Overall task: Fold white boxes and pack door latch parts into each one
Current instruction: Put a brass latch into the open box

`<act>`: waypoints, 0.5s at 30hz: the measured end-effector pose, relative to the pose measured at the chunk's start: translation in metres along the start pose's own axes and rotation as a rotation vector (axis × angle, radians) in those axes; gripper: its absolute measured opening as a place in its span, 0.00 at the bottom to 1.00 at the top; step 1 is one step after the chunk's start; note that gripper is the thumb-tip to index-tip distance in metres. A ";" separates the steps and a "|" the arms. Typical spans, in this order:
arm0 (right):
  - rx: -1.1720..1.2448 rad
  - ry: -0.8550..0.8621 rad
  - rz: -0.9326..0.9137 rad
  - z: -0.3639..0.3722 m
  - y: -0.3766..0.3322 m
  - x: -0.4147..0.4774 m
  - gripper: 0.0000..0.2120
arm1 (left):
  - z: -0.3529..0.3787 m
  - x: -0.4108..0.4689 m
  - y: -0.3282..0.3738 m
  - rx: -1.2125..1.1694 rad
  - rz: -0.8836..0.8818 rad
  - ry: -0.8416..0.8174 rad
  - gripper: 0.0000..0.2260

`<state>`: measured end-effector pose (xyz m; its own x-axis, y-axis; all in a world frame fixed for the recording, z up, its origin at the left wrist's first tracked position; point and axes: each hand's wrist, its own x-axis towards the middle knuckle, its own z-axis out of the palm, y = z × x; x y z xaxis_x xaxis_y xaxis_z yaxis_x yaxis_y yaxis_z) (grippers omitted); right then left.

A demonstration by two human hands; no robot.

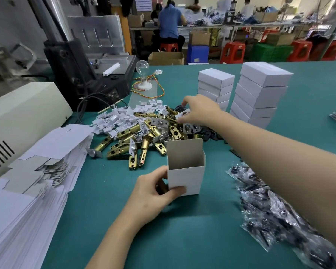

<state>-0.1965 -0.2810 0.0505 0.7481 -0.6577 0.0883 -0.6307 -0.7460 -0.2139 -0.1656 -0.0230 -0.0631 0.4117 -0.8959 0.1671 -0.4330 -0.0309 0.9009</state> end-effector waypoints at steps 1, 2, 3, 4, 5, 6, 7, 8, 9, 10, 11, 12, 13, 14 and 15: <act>-0.053 -0.025 -0.001 0.003 -0.003 0.004 0.24 | 0.000 0.001 0.000 0.001 0.000 0.002 0.14; -0.088 -0.035 0.004 0.007 -0.006 0.007 0.21 | 0.001 0.000 -0.001 0.000 0.000 0.004 0.14; -0.101 -0.033 0.010 0.011 -0.009 0.010 0.18 | 0.001 0.000 -0.001 -0.002 0.002 0.006 0.14; -0.101 -0.019 0.015 0.014 -0.011 0.011 0.14 | 0.001 0.001 -0.002 -0.006 0.003 0.005 0.14; -0.095 0.000 0.024 0.015 -0.012 0.011 0.10 | 0.001 0.001 -0.002 -0.009 0.002 0.004 0.14; -0.087 0.021 0.031 0.017 -0.013 0.011 0.08 | 0.001 0.001 -0.002 -0.012 0.000 0.004 0.14; -0.084 0.040 0.029 0.017 -0.013 0.011 0.10 | 0.001 0.002 -0.002 -0.013 -0.003 0.006 0.14; -0.084 0.055 0.018 0.017 -0.013 0.011 0.12 | 0.002 0.002 -0.002 -0.013 -0.005 0.008 0.14; -0.083 0.072 0.006 0.016 -0.014 0.009 0.13 | 0.002 0.003 -0.002 -0.014 -0.005 0.008 0.14; -0.075 0.090 -0.001 0.014 -0.014 0.008 0.13 | 0.002 0.003 -0.002 -0.013 -0.004 0.006 0.15; -0.062 0.112 -0.001 0.011 -0.014 0.007 0.14 | 0.002 0.003 -0.002 -0.013 -0.002 0.003 0.15; -0.047 0.139 0.003 0.007 -0.014 0.006 0.14 | 0.002 0.003 -0.002 -0.011 -0.001 0.002 0.14; -0.024 0.162 0.020 0.000 -0.014 0.005 0.14 | 0.002 0.003 -0.002 -0.009 -0.001 0.002 0.14; 0.029 0.181 0.039 -0.009 -0.012 0.005 0.14 | 0.002 0.003 -0.002 -0.008 -0.003 0.004 0.15; 0.133 0.189 0.059 -0.019 -0.009 0.005 0.15 | 0.002 0.003 -0.002 -0.005 -0.004 0.004 0.15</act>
<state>-0.1910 -0.2792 0.0713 0.6509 -0.7167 0.2502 -0.6298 -0.6938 -0.3492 -0.1649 -0.0263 -0.0647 0.4166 -0.8939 0.1656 -0.4273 -0.0318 0.9036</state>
